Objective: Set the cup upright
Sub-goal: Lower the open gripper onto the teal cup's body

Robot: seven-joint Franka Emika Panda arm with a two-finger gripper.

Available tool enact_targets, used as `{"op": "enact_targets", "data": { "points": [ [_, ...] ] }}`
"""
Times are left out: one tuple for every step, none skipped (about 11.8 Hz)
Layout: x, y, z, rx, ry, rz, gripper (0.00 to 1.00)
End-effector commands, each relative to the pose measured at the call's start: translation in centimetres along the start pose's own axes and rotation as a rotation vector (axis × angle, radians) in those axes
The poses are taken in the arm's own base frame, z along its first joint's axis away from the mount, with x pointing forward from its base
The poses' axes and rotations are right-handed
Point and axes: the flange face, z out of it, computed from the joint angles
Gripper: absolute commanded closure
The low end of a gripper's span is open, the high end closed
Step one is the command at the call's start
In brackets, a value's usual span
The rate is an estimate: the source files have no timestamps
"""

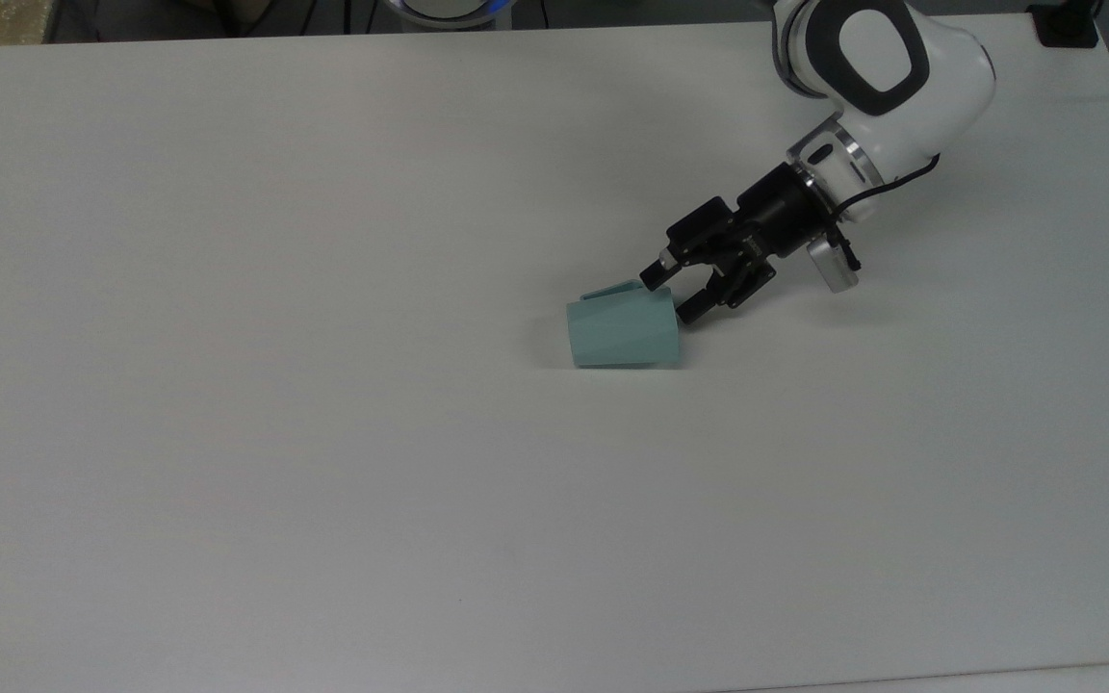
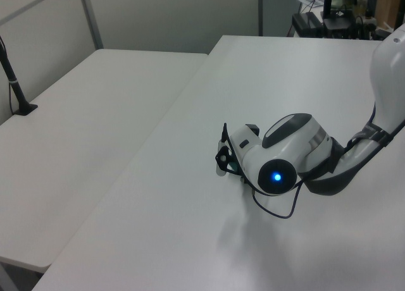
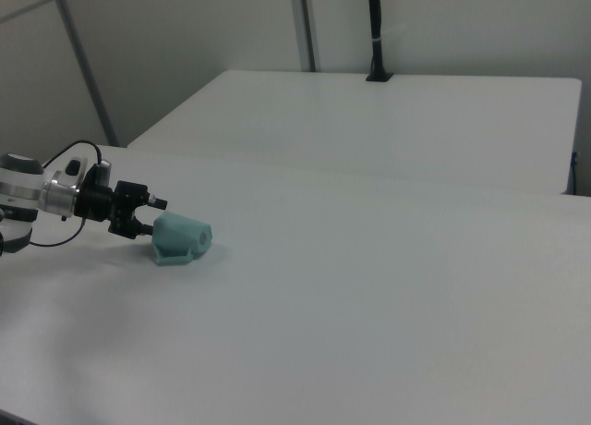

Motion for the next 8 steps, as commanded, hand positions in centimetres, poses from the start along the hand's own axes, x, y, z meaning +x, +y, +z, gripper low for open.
{"op": "enact_targets", "data": {
  "points": [
    [0.3,0.6,1.8,-0.009,0.027,0.008,0.0],
    [0.4,0.5,2.4,-0.009,0.028,0.004,0.0],
    [0.5,0.4,3.0,-0.009,0.03,0.003,0.04],
    [0.3,0.2,3.2,-0.013,0.027,-0.003,0.21],
    [0.1,0.1,3.4,-0.019,0.027,-0.011,0.45],
    [-0.2,-0.1,3.5,-0.023,0.026,-0.017,0.69],
    [-0.3,-0.1,3.5,-0.028,0.022,-0.02,0.98],
    [-0.4,-0.2,3.5,-0.03,0.018,-0.022,1.0]
  ]
}}
